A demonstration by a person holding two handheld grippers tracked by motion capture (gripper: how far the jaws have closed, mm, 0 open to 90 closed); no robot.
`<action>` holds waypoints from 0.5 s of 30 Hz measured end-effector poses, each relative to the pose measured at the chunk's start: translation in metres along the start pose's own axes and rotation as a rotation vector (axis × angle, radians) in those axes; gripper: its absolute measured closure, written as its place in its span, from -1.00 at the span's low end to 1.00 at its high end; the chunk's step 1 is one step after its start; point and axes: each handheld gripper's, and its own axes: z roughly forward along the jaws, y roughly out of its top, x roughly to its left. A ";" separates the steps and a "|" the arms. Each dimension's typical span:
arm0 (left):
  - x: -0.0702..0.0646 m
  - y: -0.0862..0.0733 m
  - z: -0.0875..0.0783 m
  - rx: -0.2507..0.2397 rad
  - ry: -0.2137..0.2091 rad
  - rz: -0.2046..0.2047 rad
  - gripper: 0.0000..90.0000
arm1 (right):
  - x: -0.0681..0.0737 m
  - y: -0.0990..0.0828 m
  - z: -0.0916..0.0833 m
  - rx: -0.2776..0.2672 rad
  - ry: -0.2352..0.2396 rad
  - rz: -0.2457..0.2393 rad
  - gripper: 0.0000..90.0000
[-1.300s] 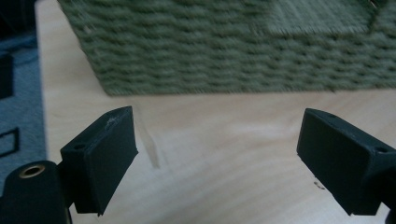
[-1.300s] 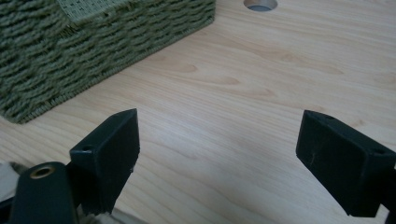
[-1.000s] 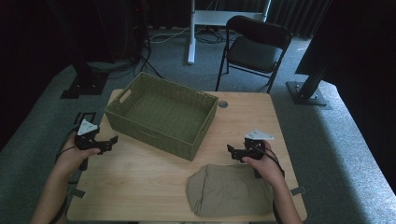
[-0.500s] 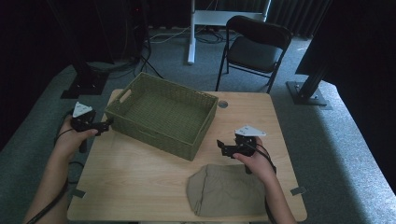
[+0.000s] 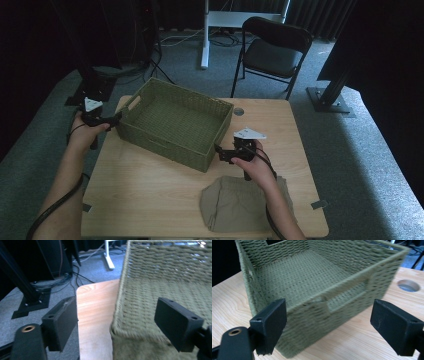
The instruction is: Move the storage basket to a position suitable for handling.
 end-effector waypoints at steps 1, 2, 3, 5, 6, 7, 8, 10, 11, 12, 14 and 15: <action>0.000 -0.001 0.003 0.009 0.007 0.004 -0.51 | 0.002 0.000 0.002 0.000 0.003 -0.002 -0.70; 0.001 -0.001 0.007 0.016 0.015 0.010 -0.50 | 0.004 0.000 0.005 0.002 0.003 -0.010 -0.69; 0.002 -0.002 0.011 0.021 0.023 0.007 -0.45 | 0.007 0.000 0.008 0.003 -0.003 -0.019 -0.69; 0.003 -0.003 0.015 0.020 0.032 0.003 -0.32 | 0.010 -0.002 0.014 0.005 -0.011 -0.022 -0.68; 0.003 -0.004 0.018 0.031 0.034 0.017 -0.20 | 0.010 -0.002 0.015 -0.001 -0.014 -0.024 -0.69; 0.003 -0.004 0.019 0.036 0.036 0.026 -0.10 | 0.011 -0.002 0.015 -0.010 -0.018 -0.012 -0.64; 0.003 -0.005 0.021 0.050 0.043 0.030 -0.01 | 0.010 -0.001 0.015 -0.015 -0.023 -0.008 -0.55; 0.003 -0.006 0.023 0.045 0.024 0.010 0.18 | 0.009 -0.001 0.015 -0.020 -0.044 -0.006 -0.49; 0.002 -0.006 0.024 0.045 0.026 0.013 0.24 | 0.010 -0.001 0.015 -0.024 -0.044 -0.004 -0.48; 0.001 -0.006 0.024 0.042 0.015 0.015 0.31 | 0.010 0.000 0.015 -0.028 -0.039 0.002 -0.46; -0.002 -0.007 0.026 0.045 0.002 0.001 0.49 | 0.012 0.001 0.014 -0.035 -0.025 0.009 -0.45; -0.004 -0.007 0.026 0.051 -0.011 -0.004 0.65 | 0.013 0.002 0.014 -0.036 -0.023 0.006 -0.42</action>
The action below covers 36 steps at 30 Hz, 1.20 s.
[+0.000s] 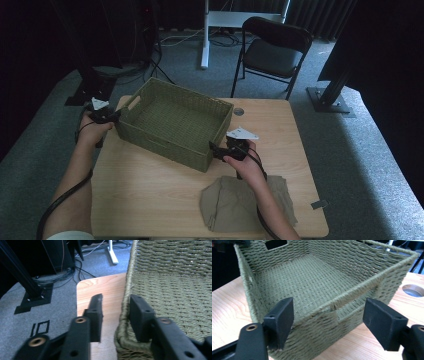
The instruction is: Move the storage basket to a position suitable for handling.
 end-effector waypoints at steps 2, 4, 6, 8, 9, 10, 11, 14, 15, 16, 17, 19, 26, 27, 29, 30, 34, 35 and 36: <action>-0.003 0.000 0.000 0.008 0.017 0.008 0.71 | 0.002 0.001 0.001 0.007 0.006 -0.004 -0.38; -0.003 0.001 0.000 0.015 0.023 0.004 0.72 | 0.004 0.001 0.003 0.020 0.008 -0.017 -0.32; -0.004 0.002 -0.001 0.032 0.027 0.009 0.73 | 0.005 0.000 0.005 0.028 0.007 -0.024 -0.30; -0.005 0.002 -0.002 0.042 0.030 0.013 0.73 | 0.006 0.000 0.006 0.034 0.014 -0.024 -0.27; -0.006 0.002 -0.003 0.045 0.031 0.012 0.73 | 0.006 0.000 0.006 0.039 0.014 -0.033 -0.27; -0.007 0.001 -0.004 0.046 0.031 0.011 0.73 | 0.006 0.000 0.007 0.043 0.012 -0.042 -0.25; -0.007 0.001 -0.005 0.047 0.031 0.012 0.73 | 0.007 0.001 0.008 0.046 0.011 -0.046 -0.24; -0.009 -0.001 -0.008 0.051 0.033 0.006 0.73 | 0.006 0.001 0.009 0.054 0.003 -0.041 -0.21; -0.010 -0.002 -0.009 0.048 0.033 0.004 0.73 | 0.005 0.001 0.010 0.056 0.003 -0.037 -0.20; -0.010 -0.003 -0.010 0.045 0.033 0.000 0.73 | 0.005 0.001 0.010 0.058 0.004 -0.034 -0.18; -0.010 -0.004 -0.011 0.041 0.032 -0.006 0.73 | 0.005 0.001 0.010 0.060 0.006 -0.031 -0.15; -0.011 -0.005 -0.012 0.037 0.032 -0.015 0.73 | 0.006 0.001 0.010 0.061 0.006 -0.032 -0.08; -0.017 -0.008 -0.021 0.052 0.035 -0.016 0.74 | 0.009 0.000 0.003 0.098 0.015 0.069 0.19; -0.018 -0.009 -0.022 0.050 0.038 -0.018 0.74 | 0.010 -0.001 0.003 0.109 0.014 0.063 0.18; -0.019 -0.010 -0.023 0.050 0.038 -0.019 0.74 | 0.011 -0.001 0.003 0.107 0.008 0.059 0.18; -0.022 -0.012 -0.027 0.048 0.042 -0.033 0.74 | 0.010 -0.002 0.002 0.104 0.000 0.050 0.21; -0.028 -0.018 -0.035 0.044 0.044 -0.050 0.74 | 0.006 -0.003 -0.001 0.107 -0.007 0.066 0.25; -0.028 -0.018 -0.035 0.044 0.044 -0.050 0.74 | 0.006 -0.003 -0.001 0.107 -0.007 0.066 0.25; -0.031 -0.020 -0.039 0.043 0.041 -0.055 0.74 | 0.003 -0.003 -0.001 0.109 -0.011 0.079 0.27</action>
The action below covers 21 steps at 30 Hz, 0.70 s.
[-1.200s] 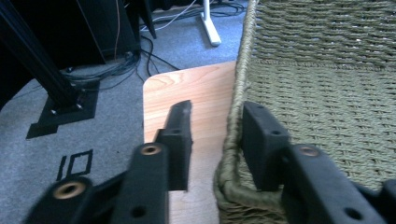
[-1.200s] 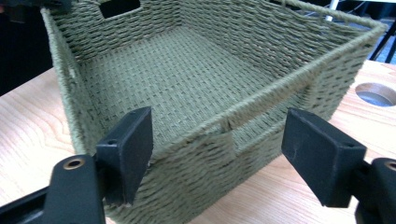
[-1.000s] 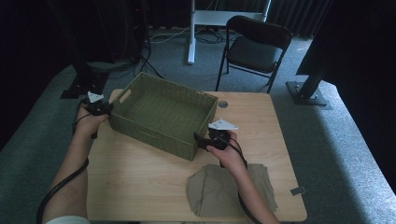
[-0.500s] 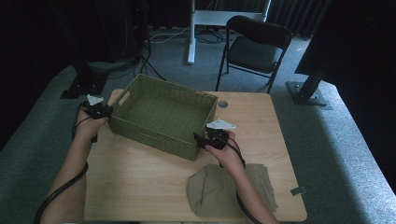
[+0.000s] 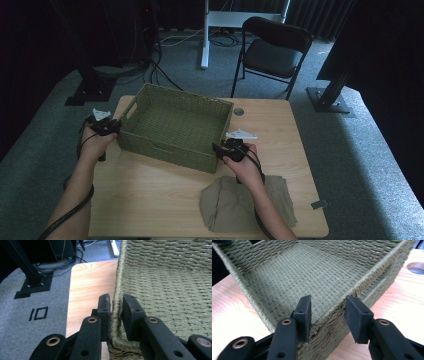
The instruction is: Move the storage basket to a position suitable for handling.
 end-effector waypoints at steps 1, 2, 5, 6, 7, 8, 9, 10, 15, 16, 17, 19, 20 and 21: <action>0.000 0.000 0.000 0.000 0.000 0.000 0.74 | 0.000 0.000 0.000 0.000 0.000 0.000 0.27; 0.000 0.000 0.000 0.000 0.000 0.000 0.74 | -0.001 0.000 0.000 -0.001 -0.003 0.002 0.27; -0.006 -0.005 -0.007 -0.003 -0.006 -0.020 0.74 | -0.006 -0.001 -0.001 -0.007 -0.014 0.003 0.30; -0.007 -0.006 -0.009 0.000 -0.008 -0.011 0.74 | -0.007 -0.001 -0.001 -0.006 -0.015 0.003 0.31; -0.009 -0.007 -0.010 0.000 -0.012 -0.012 0.73 | -0.008 0.000 -0.001 -0.005 -0.020 0.002 0.31; -0.010 -0.007 -0.011 0.002 -0.015 -0.019 0.73 | -0.009 0.000 -0.002 -0.004 -0.026 -0.002 0.32; -0.011 -0.008 -0.013 0.005 -0.020 -0.020 0.73 | -0.010 0.000 -0.002 0.001 -0.030 -0.001 0.33; -0.012 -0.009 -0.014 0.006 -0.025 -0.022 0.74 | -0.011 0.001 -0.003 0.004 -0.034 -0.002 0.34; -0.020 -0.013 -0.021 0.003 -0.043 -0.029 0.74 | -0.018 0.001 -0.005 0.010 -0.052 -0.006 0.38; -0.021 -0.014 -0.022 0.001 -0.047 -0.028 0.73 | -0.020 0.002 -0.005 0.009 -0.058 -0.009 0.39; -0.023 -0.015 -0.023 0.000 -0.048 -0.028 0.73 | -0.021 0.001 -0.006 0.008 -0.062 -0.013 0.40; -0.026 -0.017 -0.026 0.000 -0.054 -0.032 0.73 | -0.024 0.001 -0.007 0.008 -0.067 -0.013 0.41; -0.026 -0.017 -0.026 0.000 -0.054 -0.032 0.73 | -0.024 0.001 -0.007 0.008 -0.067 -0.013 0.41; -0.029 -0.019 -0.029 0.003 -0.057 -0.042 0.73 | -0.025 0.002 -0.007 0.009 -0.072 -0.012 0.43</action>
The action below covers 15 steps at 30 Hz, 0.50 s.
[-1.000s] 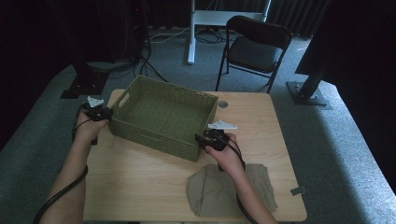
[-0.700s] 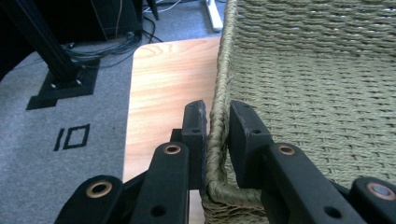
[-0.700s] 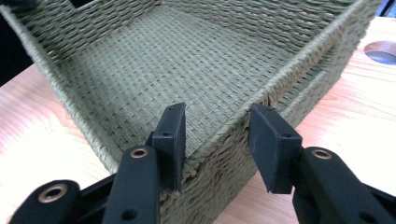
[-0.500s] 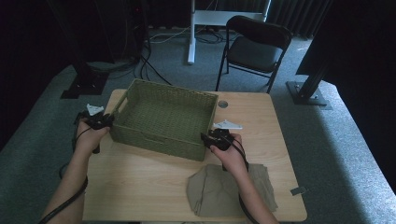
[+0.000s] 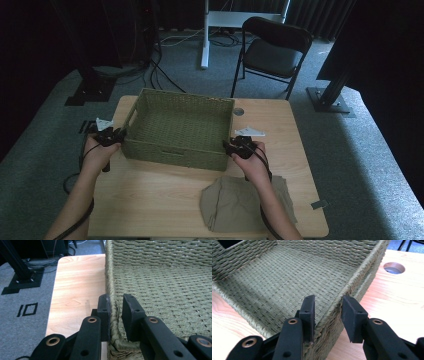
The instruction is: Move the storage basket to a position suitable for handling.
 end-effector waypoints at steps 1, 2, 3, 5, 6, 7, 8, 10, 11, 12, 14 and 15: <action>-0.001 0.000 -0.001 0.001 -0.001 -0.006 0.73 | -0.002 0.000 -0.001 0.002 -0.007 -0.006 0.45; -0.003 -0.001 -0.002 0.007 0.000 -0.007 0.73 | -0.004 0.001 -0.002 0.006 -0.015 -0.007 0.47; -0.006 -0.002 -0.004 0.007 0.005 -0.007 0.73 | -0.005 0.001 -0.002 0.007 -0.018 -0.007 0.48; -0.008 -0.003 -0.005 0.008 0.002 -0.010 0.73 | -0.007 0.001 -0.003 0.009 -0.026 -0.004 0.50; -0.009 -0.004 -0.006 0.007 0.000 -0.010 0.73 | -0.007 0.001 -0.003 0.009 -0.031 -0.005 0.51; -0.010 -0.005 -0.008 0.004 -0.011 -0.018 0.73 | -0.008 0.001 -0.004 0.010 -0.035 -0.006 0.52; -0.011 -0.007 -0.009 0.001 -0.021 -0.025 0.74 | -0.009 0.001 -0.004 0.010 -0.038 -0.004 0.53; -0.011 -0.008 -0.009 -0.004 -0.024 -0.031 0.73 | -0.010 0.001 -0.005 0.010 -0.038 -0.001 0.53; -0.011 -0.008 -0.009 -0.004 -0.024 -0.031 0.73 | -0.011 0.001 -0.005 0.010 -0.037 0.004 0.53; -0.013 -0.010 -0.011 -0.003 -0.035 -0.037 0.73 | -0.013 0.001 -0.006 0.012 -0.041 0.007 0.55; -0.015 -0.010 -0.012 0.001 -0.033 -0.032 0.73 | -0.014 0.001 -0.006 0.015 -0.045 0.010 0.56; -0.015 -0.010 -0.012 0.001 -0.033 -0.032 0.73 | -0.014 0.001 -0.007 0.015 -0.048 0.010 0.57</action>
